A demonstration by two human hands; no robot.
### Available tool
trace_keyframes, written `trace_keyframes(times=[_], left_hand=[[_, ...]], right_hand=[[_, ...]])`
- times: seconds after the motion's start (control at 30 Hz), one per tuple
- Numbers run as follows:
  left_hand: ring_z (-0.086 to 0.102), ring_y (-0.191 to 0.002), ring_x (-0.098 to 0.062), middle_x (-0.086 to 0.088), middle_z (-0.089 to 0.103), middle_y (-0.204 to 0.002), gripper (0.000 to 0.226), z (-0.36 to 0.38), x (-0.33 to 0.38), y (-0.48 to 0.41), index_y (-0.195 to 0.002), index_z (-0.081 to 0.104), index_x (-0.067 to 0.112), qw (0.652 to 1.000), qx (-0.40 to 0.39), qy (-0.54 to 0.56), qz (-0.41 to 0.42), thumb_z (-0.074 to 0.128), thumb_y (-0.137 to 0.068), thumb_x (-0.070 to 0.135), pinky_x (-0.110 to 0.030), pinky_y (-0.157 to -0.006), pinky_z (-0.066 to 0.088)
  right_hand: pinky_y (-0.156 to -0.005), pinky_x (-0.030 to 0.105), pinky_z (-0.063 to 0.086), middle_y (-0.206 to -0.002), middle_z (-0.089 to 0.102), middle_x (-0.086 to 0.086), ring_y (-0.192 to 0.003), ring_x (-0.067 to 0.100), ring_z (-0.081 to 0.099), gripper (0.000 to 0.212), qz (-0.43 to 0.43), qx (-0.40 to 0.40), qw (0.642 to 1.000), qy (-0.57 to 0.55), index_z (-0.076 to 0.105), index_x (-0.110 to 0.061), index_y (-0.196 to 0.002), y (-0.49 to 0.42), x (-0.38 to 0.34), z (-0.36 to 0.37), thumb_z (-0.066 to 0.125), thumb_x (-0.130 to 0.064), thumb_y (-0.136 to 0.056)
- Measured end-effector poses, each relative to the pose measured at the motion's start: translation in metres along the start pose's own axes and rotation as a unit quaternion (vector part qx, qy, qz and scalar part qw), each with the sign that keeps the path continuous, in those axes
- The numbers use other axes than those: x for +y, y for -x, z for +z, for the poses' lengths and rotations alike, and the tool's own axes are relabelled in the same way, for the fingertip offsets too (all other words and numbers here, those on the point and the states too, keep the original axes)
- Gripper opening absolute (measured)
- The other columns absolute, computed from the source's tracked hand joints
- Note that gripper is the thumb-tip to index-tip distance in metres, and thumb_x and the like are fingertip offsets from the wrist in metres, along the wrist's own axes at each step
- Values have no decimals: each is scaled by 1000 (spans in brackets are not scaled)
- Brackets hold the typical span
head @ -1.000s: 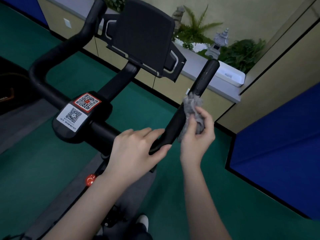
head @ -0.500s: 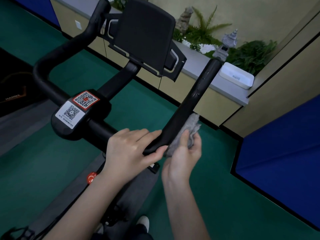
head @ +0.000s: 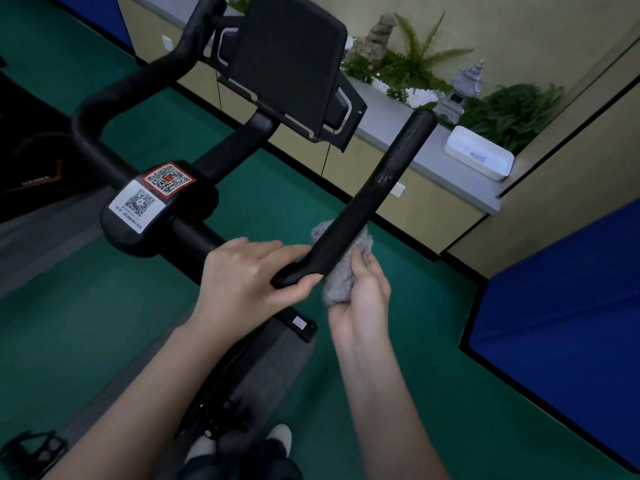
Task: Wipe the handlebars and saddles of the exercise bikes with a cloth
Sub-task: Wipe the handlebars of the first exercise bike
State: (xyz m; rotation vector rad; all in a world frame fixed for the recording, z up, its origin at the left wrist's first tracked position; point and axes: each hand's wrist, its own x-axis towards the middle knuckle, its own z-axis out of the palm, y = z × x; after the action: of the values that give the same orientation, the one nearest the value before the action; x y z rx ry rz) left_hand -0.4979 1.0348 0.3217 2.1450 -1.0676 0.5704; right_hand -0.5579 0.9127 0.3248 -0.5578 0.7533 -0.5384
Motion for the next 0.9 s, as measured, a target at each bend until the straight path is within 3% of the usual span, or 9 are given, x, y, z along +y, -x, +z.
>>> trace_keyframes(times=[0.17,0.3,0.4,0.5,0.6,0.73,0.87,0.9], left_hand=[[59,-54,-13,9,64,-63,31,-1,1,-1,-92,75,21,1000,-8,0,3,61,-85,47,-26,-52,41],[62,-56,-15,8,65,-64,34,-1,0,0,-93,75,19,1000,-15,-3,11,59,-86,48,-29,-52,45],[63,-59,-16,8,66,-68,42,-4,3,-4,-99,74,20,998,-56,-5,-7,52,-87,54,-30,-55,48],[66,-71,-12,10,69,-82,56,-11,7,-15,-112,69,25,992,-117,10,-51,42,-86,66,-29,-59,52],[67,-83,-13,11,67,-101,62,-10,7,-30,-126,59,28,983,-161,24,-82,36,-85,69,-34,-65,54],[66,-90,-21,8,65,-110,55,0,11,-45,-131,51,30,975,-196,36,-100,44,-88,62,-36,-70,53],[66,-87,-26,5,66,-107,47,6,12,-46,-126,53,29,969,-218,50,-105,44,-90,58,-38,-69,53],[66,-86,-25,6,66,-107,47,6,12,-45,-125,53,29,968,-222,50,-105,43,-90,59,-39,-69,53]], right_hand=[[-77,29,57,-103,70,9,-91,16,68,19,11,-13,1000,-14,63,-8,-109,-21,-14,13,49,-8,-97],[-88,32,54,-114,67,13,-103,21,65,24,28,-29,999,2,60,-6,-117,-14,-2,5,45,-12,-99],[-88,35,55,-112,68,14,-102,23,66,23,-33,0,999,12,61,-4,-116,-8,4,1,52,-11,-96],[-86,29,55,-104,69,7,-96,17,66,21,-155,44,986,30,61,-6,-114,-13,3,9,54,-7,-95],[-89,30,53,-104,67,9,-94,16,64,19,-264,77,953,123,59,-4,-112,-20,-3,18,54,-3,-94],[-101,41,46,-118,59,18,-110,25,59,20,-360,99,891,258,60,-9,-109,-41,-27,30,56,-1,-92],[-94,15,43,-110,54,12,-104,11,55,20,-466,82,794,381,64,-6,-105,-37,-27,32,57,4,-89],[-92,14,42,-108,55,11,-104,10,55,21,-485,68,767,414,66,-5,-103,-31,-23,29,57,6,-87]])
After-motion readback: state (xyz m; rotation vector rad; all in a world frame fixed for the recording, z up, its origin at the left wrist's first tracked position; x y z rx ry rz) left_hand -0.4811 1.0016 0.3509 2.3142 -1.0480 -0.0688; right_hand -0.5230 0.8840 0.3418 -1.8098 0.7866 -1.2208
